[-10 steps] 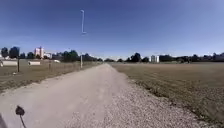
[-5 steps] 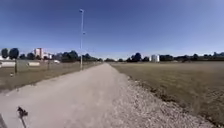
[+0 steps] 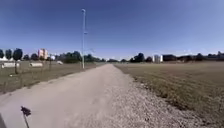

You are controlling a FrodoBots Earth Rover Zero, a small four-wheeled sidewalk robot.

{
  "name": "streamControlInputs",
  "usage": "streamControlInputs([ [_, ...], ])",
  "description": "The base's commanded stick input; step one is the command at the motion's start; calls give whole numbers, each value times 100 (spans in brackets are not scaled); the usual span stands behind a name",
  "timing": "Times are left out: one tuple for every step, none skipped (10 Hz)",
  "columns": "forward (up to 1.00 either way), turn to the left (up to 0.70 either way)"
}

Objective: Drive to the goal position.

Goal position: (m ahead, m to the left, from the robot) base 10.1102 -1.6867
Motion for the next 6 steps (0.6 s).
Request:
streamControlInputs([
  [69,3],
  [69,3],
  [70,3],
  [70,3],
  [70,3],
  [70,3],
])
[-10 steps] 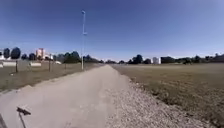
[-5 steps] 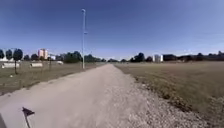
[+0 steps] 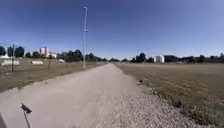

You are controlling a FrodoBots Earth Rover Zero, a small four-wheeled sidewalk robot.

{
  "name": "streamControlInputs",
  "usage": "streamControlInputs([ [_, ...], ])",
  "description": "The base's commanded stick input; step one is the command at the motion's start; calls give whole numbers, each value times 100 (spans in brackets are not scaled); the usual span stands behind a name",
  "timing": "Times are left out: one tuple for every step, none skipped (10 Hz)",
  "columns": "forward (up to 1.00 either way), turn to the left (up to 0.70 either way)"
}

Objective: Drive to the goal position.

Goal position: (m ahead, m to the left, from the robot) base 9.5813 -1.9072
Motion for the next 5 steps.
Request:
streamControlInputs([
  [70,3],
  [70,3],
  [70,3],
  [70,3],
  [70,3],
])
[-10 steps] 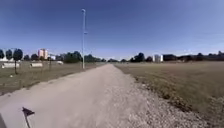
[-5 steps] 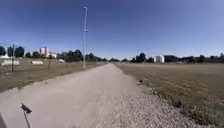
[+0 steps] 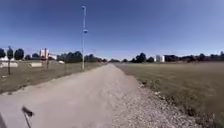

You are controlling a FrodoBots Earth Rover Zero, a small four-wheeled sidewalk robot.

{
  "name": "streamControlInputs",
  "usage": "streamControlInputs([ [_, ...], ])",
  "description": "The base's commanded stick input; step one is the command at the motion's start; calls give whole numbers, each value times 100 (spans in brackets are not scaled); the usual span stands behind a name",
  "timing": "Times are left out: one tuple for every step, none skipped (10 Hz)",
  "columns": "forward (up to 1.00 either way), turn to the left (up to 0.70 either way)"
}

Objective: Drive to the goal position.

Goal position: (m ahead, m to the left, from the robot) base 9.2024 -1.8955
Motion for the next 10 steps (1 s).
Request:
streamControlInputs([
  [70,3],
  [70,3],
  [70,3],
  [70,-9],
  [70,-30],
  [70,3],
  [70,3],
  [70,3],
  [70,3],
  [70,3],
])
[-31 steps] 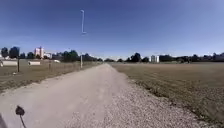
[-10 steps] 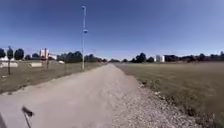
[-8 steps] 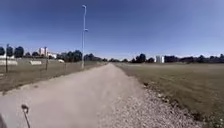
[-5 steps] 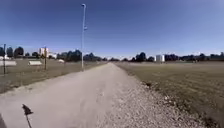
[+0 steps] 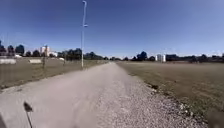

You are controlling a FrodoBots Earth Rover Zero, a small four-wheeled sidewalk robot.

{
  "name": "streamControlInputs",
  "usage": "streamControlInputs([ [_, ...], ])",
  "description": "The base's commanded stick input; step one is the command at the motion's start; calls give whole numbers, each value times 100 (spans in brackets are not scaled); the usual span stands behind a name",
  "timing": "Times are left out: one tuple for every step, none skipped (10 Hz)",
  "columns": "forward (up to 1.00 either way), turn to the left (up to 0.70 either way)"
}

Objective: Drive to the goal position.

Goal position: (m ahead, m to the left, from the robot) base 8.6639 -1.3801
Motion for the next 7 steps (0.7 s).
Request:
streamControlInputs([
  [70,3],
  [70,3],
  [70,3],
  [70,3],
  [70,3],
  [70,3],
  [70,3],
])
